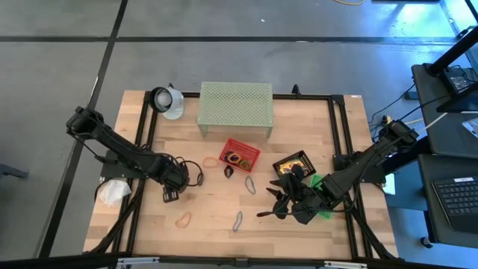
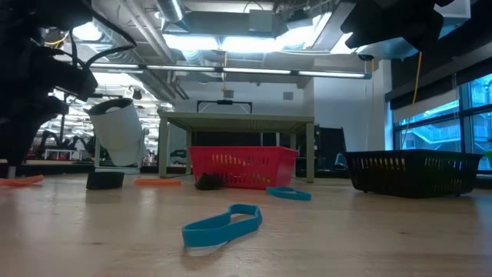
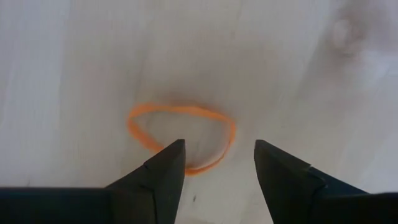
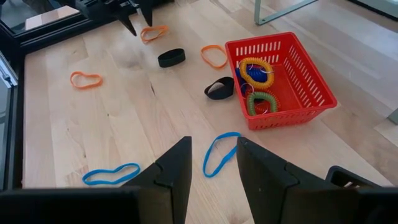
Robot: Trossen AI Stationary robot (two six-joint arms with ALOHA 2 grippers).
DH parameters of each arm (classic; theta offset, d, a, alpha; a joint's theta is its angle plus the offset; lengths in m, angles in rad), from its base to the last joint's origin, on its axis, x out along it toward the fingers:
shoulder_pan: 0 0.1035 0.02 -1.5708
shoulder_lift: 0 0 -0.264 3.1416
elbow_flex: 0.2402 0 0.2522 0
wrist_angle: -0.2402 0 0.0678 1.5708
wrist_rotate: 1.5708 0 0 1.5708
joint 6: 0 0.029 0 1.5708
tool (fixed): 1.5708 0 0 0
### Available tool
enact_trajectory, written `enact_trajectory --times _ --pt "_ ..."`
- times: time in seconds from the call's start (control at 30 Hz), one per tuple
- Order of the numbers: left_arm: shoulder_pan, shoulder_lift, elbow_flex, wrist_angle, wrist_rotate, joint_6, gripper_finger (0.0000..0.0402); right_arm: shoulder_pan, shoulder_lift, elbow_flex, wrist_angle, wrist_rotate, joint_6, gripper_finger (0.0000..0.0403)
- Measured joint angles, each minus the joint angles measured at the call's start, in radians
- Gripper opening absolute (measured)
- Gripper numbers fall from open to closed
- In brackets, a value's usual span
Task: Pick & Place Office Desk Supplies
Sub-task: Put the orange rubber band into the green bin
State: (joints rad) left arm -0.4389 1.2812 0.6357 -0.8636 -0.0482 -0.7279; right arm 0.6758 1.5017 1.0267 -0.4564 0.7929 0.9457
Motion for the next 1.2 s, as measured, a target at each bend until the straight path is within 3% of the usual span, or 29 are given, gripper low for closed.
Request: enact_trajectory --times 0.4,0.63,0.93,1.07,1.2 --pt "0.0 0.002 -0.046 0.06 0.042 0.031 0.0203 0.0 0.0 0.0 0.0 0.0 0.001 0.0127" --pt "0.0 0.003 -0.049 0.061 0.006 0.027 0.0203 0.0 0.0 0.0 0.001 -0.001 0.001 0.0127" --pt "0.0 0.123 -0.043 0.074 0.028 0.034 0.0202 0.0 0.0 0.0 0.003 -0.001 0.001 0.0127" --pt "0.001 0.153 -0.037 0.074 0.043 0.034 0.0186 0.0 0.0 0.0 0.008 -0.001 -0.008 0.0127" --pt "0.0 0.152 -0.034 0.076 0.049 0.031 0.0139 0.0 0.0 0.0 0.01 -0.001 -0.011 0.0127"
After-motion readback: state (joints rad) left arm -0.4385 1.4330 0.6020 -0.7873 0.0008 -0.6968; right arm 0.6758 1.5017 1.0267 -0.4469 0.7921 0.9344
